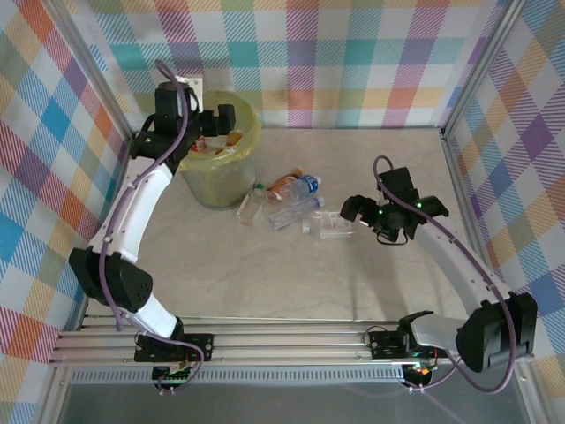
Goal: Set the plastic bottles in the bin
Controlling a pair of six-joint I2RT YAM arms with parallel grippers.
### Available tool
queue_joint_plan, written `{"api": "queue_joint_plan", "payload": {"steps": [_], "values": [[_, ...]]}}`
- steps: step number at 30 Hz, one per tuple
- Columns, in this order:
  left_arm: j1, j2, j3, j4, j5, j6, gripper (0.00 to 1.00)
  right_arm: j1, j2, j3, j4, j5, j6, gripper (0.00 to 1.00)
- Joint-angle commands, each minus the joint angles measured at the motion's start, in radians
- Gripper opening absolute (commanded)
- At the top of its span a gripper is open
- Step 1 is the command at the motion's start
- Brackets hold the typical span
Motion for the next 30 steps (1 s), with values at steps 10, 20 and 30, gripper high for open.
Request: {"api": "queue_joint_plan", "payload": {"steps": [10,20,30], "values": [[-0.283,-0.355,-0.525,0.159,-0.12,-0.103,1.0,-0.076,0.366,0.267,0.045,-0.209,-0.24,1.0],[-0.531,-0.38,-0.763,0.245,-0.27,-0.154,1.0,-0.099,0.683,0.485,0.036,-0.288,-0.32,1.0],[-0.552,-0.439,-0.845,0.269,-0.327,-0.213,1.0,-0.099,0.774,0.525,0.02,-0.309,-0.342,0.99]]}}
